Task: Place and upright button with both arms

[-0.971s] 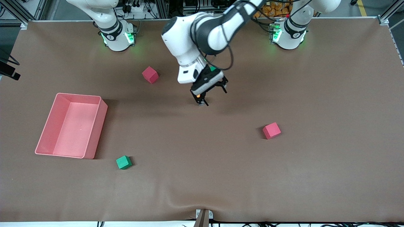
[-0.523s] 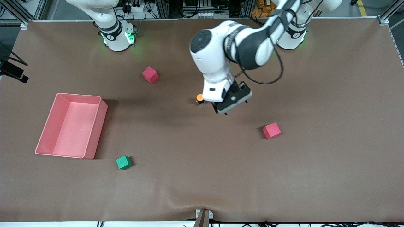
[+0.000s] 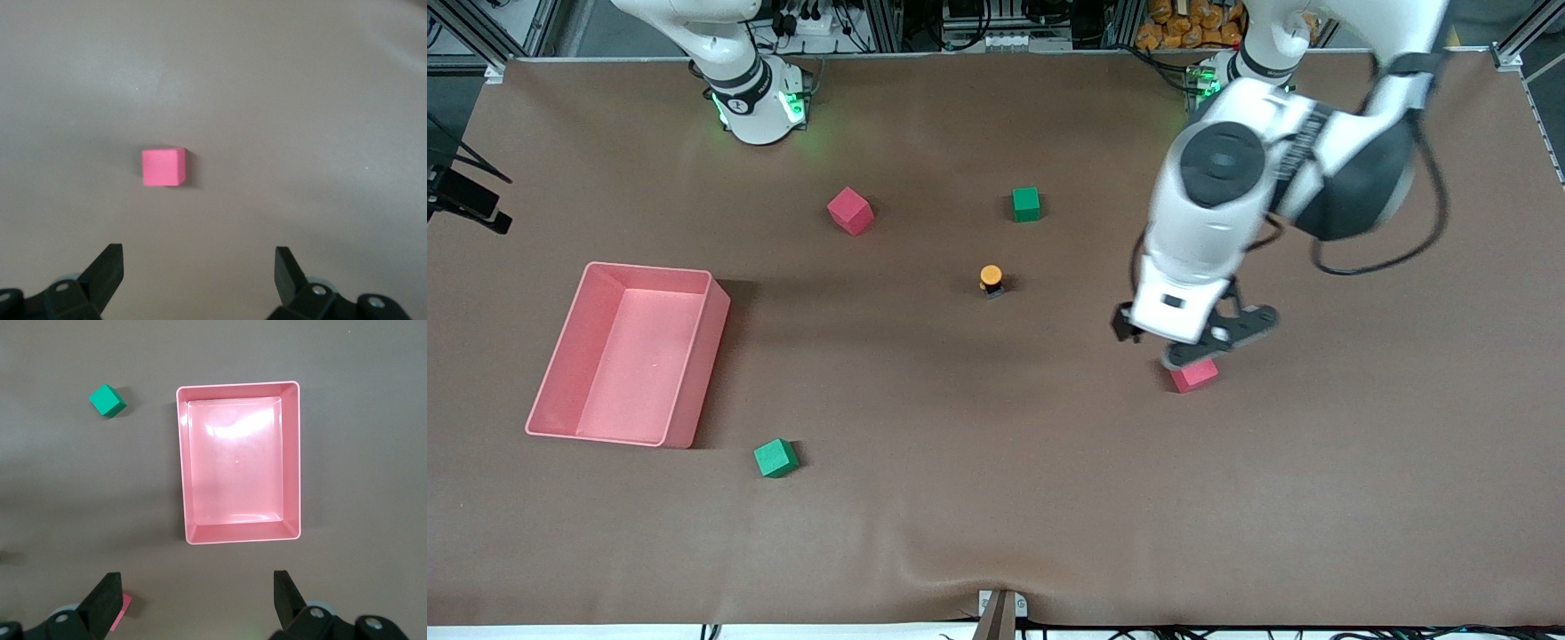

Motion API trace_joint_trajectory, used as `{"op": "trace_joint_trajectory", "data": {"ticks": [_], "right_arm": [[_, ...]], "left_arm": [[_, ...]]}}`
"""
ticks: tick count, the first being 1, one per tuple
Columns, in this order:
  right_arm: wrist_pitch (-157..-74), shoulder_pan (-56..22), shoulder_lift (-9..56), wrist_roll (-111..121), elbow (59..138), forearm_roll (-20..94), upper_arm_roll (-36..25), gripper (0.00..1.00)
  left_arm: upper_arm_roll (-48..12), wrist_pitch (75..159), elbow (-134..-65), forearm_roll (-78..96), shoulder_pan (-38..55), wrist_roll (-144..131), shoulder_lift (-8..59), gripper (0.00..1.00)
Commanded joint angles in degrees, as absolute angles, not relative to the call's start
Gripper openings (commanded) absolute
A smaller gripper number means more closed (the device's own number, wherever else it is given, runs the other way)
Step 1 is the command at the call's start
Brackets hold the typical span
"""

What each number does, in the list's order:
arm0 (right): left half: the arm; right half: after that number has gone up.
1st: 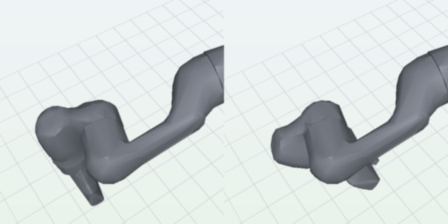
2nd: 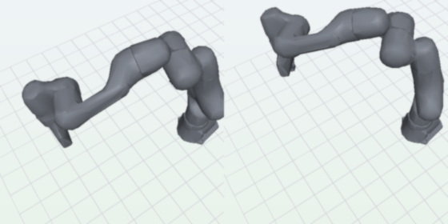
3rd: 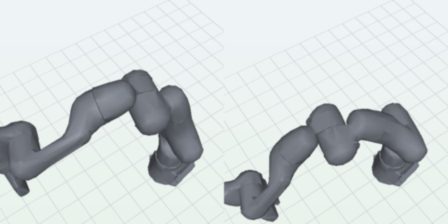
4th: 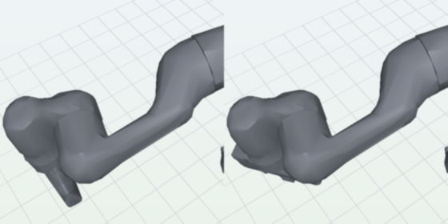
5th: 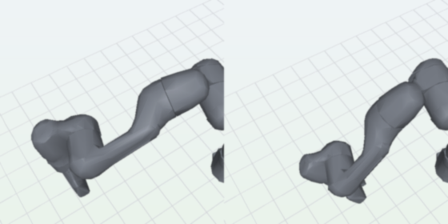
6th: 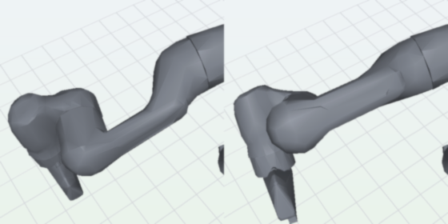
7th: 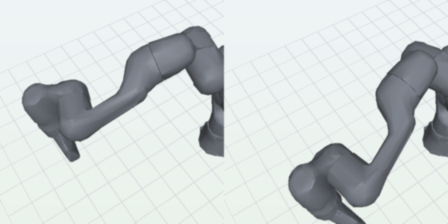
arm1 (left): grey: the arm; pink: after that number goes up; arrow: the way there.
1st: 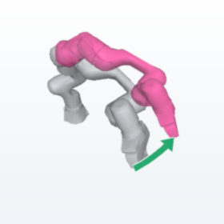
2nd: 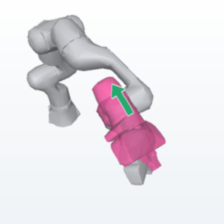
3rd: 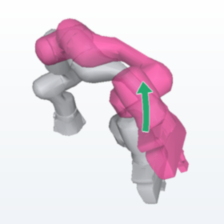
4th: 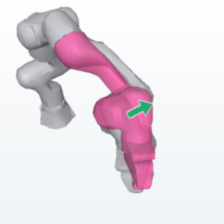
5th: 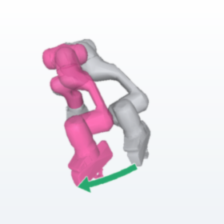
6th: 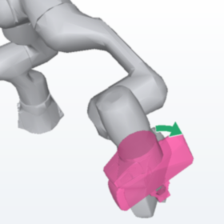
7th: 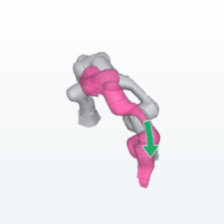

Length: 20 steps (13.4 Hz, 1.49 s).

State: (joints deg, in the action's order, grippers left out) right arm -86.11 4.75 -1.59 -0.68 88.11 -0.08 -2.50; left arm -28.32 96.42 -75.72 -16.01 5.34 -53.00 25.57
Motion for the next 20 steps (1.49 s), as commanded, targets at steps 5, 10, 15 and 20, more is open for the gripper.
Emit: {"op": "trace_joint_trajectory", "data": {"ticks": [5,10,15,20], "right_arm": [[-86.13,4.22,-2.11,0.00,88.15,0.53,-2.64,1.00],[-86.13,3.96,-2.11,0.00,88.15,0.09,-2.64,1.00],[-86.22,3.25,-2.11,0.00,88.07,-0.18,-2.64,1.00],[-86.22,3.16,-2.11,0.00,88.07,-0.35,-2.55,1.00]], "left_arm": [[-29.55,88.69,-77.52,-10.31,-4.04,-37.47,19.61,1.00],[-10.93,85.96,-79.45,3.41,-0.97,-17.09,12.32,1.00],[1.39,82.62,-79.98,3.52,2.02,-3.28,7.39,1.00],[2.20,84.63,-94.37,3.16,1.32,-1.67,-5.35,1.00]]}}
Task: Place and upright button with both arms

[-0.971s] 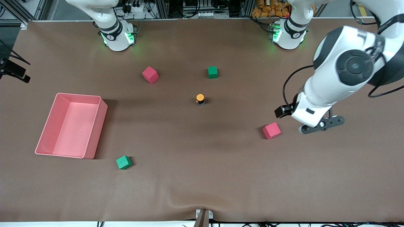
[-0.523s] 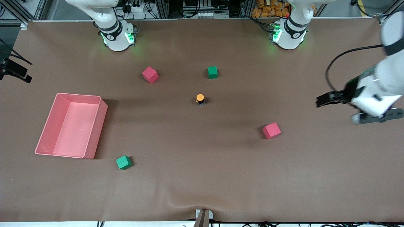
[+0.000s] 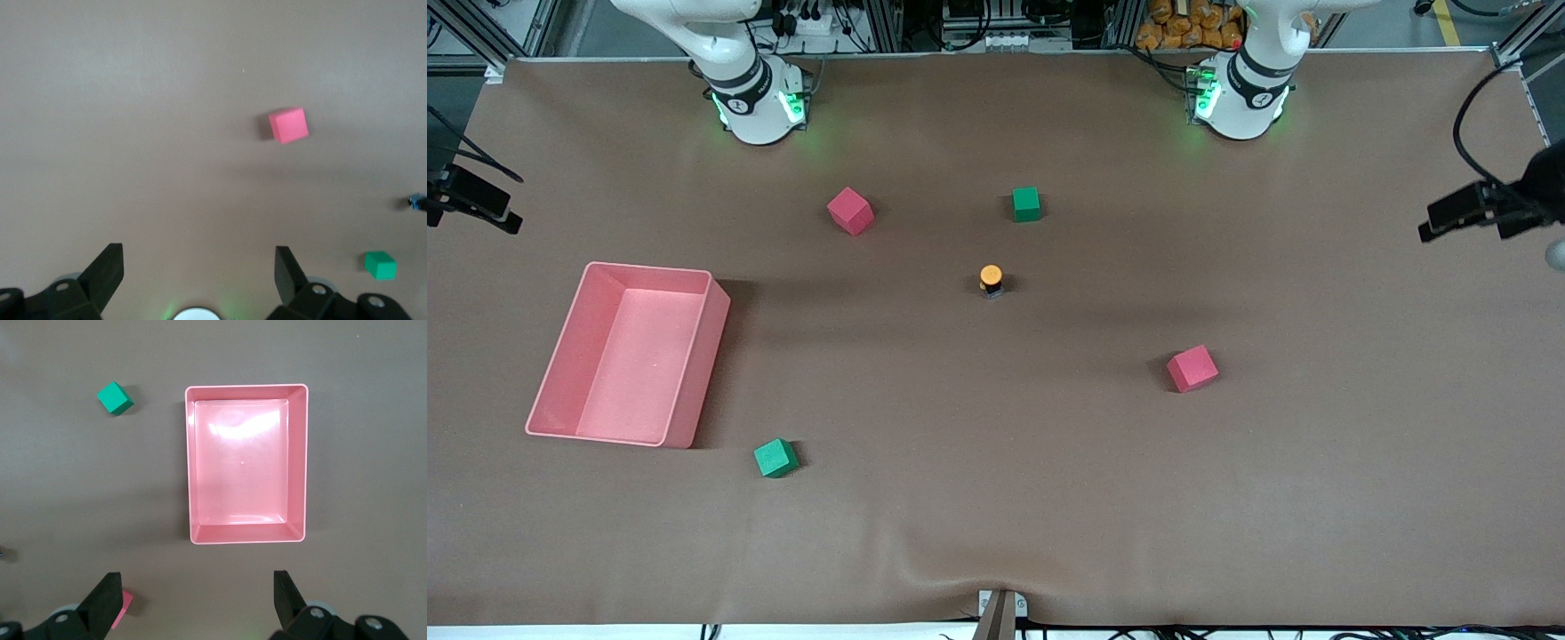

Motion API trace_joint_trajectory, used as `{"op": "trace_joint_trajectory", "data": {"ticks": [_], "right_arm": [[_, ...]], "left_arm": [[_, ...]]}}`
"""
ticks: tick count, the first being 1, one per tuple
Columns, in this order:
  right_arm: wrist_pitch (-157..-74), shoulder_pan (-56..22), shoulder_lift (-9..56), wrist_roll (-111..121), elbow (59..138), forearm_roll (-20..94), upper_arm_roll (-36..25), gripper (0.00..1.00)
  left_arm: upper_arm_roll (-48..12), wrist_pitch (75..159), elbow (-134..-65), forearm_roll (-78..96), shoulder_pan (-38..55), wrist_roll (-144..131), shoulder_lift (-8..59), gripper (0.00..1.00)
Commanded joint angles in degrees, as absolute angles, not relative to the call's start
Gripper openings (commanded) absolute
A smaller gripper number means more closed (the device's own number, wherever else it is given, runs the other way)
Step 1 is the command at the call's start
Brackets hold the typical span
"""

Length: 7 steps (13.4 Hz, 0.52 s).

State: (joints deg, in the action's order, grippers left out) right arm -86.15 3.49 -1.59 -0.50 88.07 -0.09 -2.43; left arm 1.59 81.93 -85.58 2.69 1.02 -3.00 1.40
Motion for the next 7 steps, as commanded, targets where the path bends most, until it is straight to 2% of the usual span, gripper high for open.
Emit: {"op": "trace_joint_trajectory", "data": {"ticks": [1,7], "right_arm": [[-86.31,2.55,-2.11,0.00,87.98,-0.87,-2.55,1.00],[-86.66,2.11,-2.11,0.00,87.98,-1.23,-2.64,1.00]], "left_arm": [[2.20,84.64,-94.22,2.99,1.32,-1.32,-5.54,1.00],[1.93,86.57,-89.91,2.46,1.49,2.55,-2.73,1.00]]}}
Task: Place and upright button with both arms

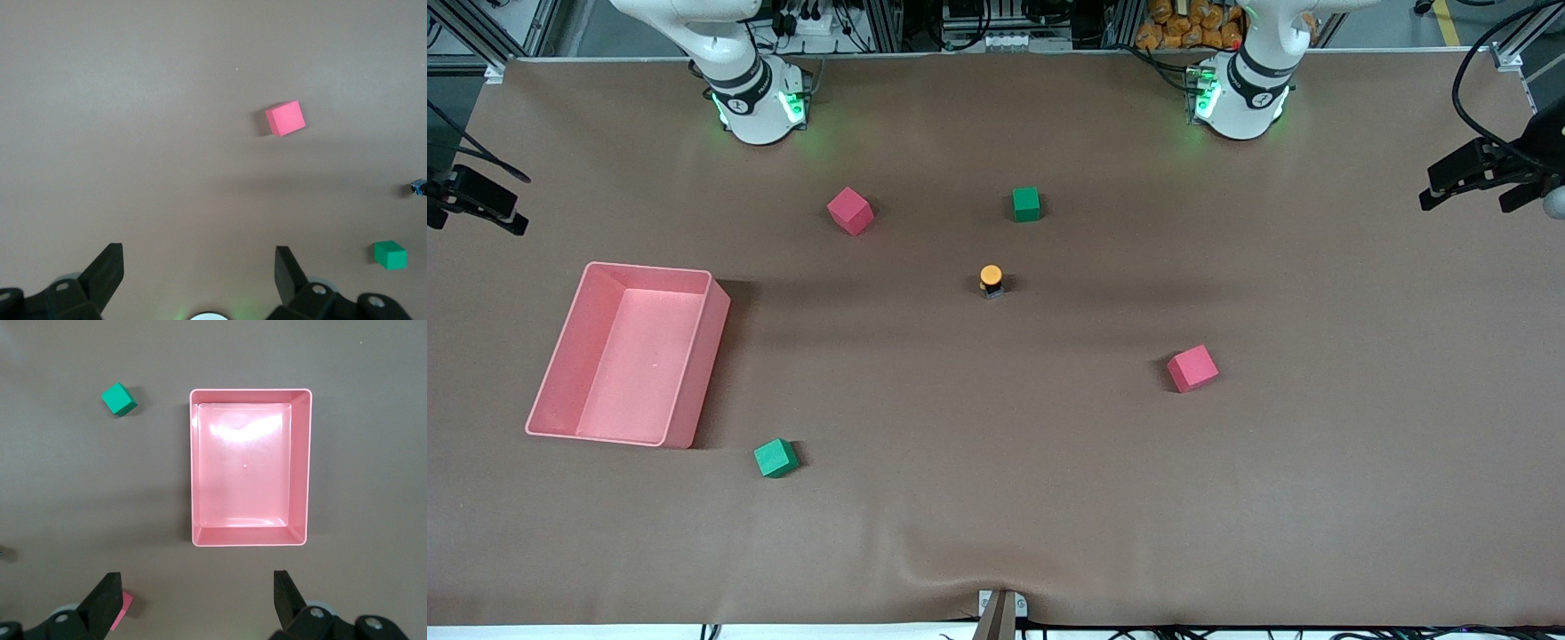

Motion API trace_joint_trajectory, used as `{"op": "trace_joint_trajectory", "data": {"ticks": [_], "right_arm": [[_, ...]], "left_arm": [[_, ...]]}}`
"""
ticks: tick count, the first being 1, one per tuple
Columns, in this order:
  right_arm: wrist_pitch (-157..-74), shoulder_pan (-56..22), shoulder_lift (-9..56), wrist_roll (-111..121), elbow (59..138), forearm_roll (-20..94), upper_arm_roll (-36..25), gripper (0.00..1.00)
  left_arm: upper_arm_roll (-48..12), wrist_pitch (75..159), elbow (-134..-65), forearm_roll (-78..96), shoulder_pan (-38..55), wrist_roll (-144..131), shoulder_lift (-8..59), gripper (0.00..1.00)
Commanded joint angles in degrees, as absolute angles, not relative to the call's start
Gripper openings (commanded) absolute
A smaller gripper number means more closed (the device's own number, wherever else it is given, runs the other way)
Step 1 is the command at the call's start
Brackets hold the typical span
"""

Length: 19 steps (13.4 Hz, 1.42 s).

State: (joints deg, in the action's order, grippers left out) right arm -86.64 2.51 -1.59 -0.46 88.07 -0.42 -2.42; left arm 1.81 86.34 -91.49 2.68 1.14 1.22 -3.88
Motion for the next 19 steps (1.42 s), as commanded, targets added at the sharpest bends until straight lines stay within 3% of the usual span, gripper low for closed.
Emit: {"op": "trace_joint_trajectory", "data": {"ticks": [1,4,19], "right_arm": [[-86.66,2.20,-2.02,0.00,87.98,-1.23,-2.64,1.00],[-86.66,2.20,-1.93,-0.09,87.98,-1.14,-2.64,1.00],[-87.28,2.20,-1.67,0.00,87.80,-1.14,-2.64,1.00]], "left_arm": [[2.02,86.66,-89.83,2.37,1.58,2.64,-2.55,1.00],[-0.34,88.24,-89.82,-1.32,1.85,2.38,-2.90,1.00],[-0.35,87.28,-90.00,-0.70,1.41,3.16,-1.85,1.00]]}}
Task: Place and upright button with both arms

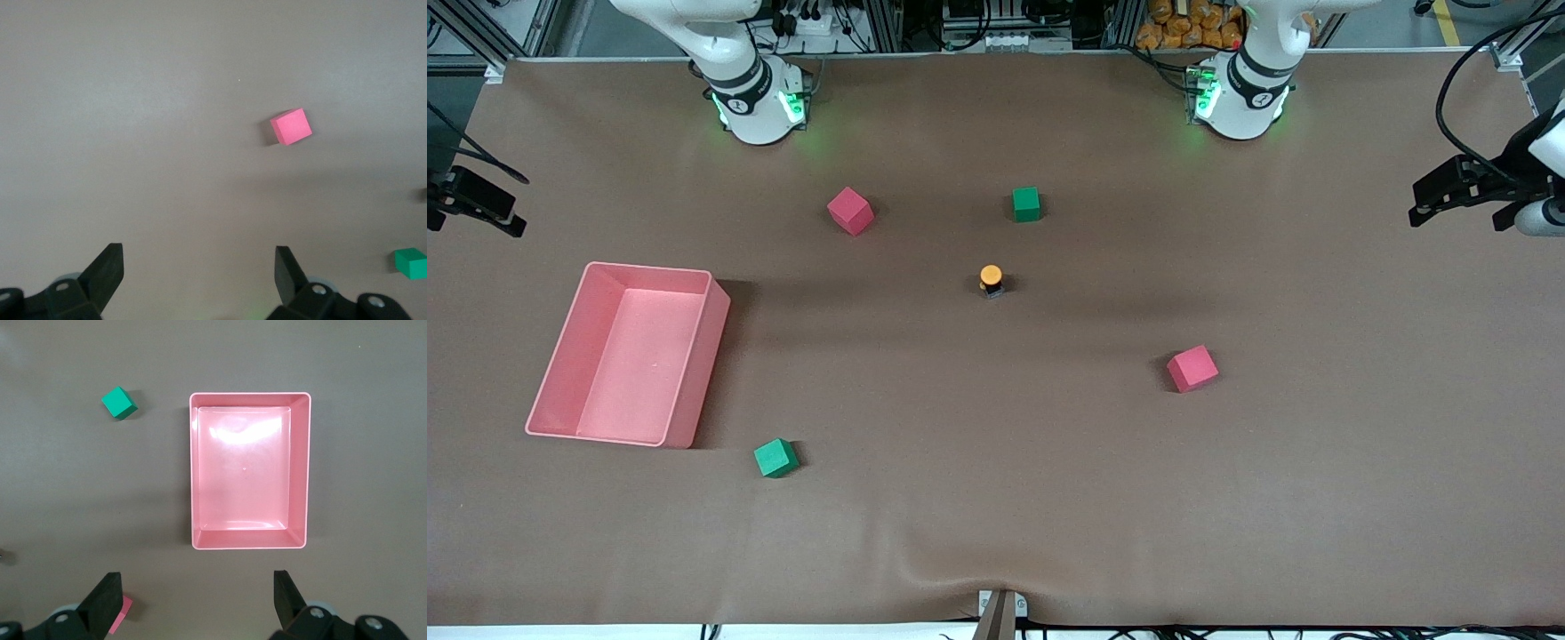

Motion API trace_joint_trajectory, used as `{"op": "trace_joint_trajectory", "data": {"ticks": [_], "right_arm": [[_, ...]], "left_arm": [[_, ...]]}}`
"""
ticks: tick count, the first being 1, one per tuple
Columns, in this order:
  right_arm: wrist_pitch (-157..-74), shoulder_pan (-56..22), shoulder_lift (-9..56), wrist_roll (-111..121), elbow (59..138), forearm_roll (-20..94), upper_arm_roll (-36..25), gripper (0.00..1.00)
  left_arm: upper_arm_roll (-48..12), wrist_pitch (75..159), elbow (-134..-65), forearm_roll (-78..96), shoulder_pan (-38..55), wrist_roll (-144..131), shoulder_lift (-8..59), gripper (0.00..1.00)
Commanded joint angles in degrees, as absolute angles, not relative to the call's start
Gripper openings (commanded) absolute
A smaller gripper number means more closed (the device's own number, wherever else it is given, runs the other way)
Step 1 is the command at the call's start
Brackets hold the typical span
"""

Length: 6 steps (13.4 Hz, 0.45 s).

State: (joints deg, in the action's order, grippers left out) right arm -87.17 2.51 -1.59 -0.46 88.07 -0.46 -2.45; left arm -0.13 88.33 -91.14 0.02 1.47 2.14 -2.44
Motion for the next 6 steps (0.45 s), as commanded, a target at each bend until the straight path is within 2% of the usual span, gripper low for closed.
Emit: {"op": "trace_joint_trajectory", "data": {"ticks": [1,6], "right_arm": [[-87.28,2.20,-1.67,0.00,87.80,-1.14,-2.64,1.00],[-87.54,2.20,-1.67,0.00,87.80,-1.14,-2.64,1.00]], "left_arm": [[-0.35,87.19,-89.91,-0.70,1.41,3.16,-1.85,1.00],[-0.70,85.52,-90.09,-0.27,1.41,3.34,-1.76,1.00]]}}
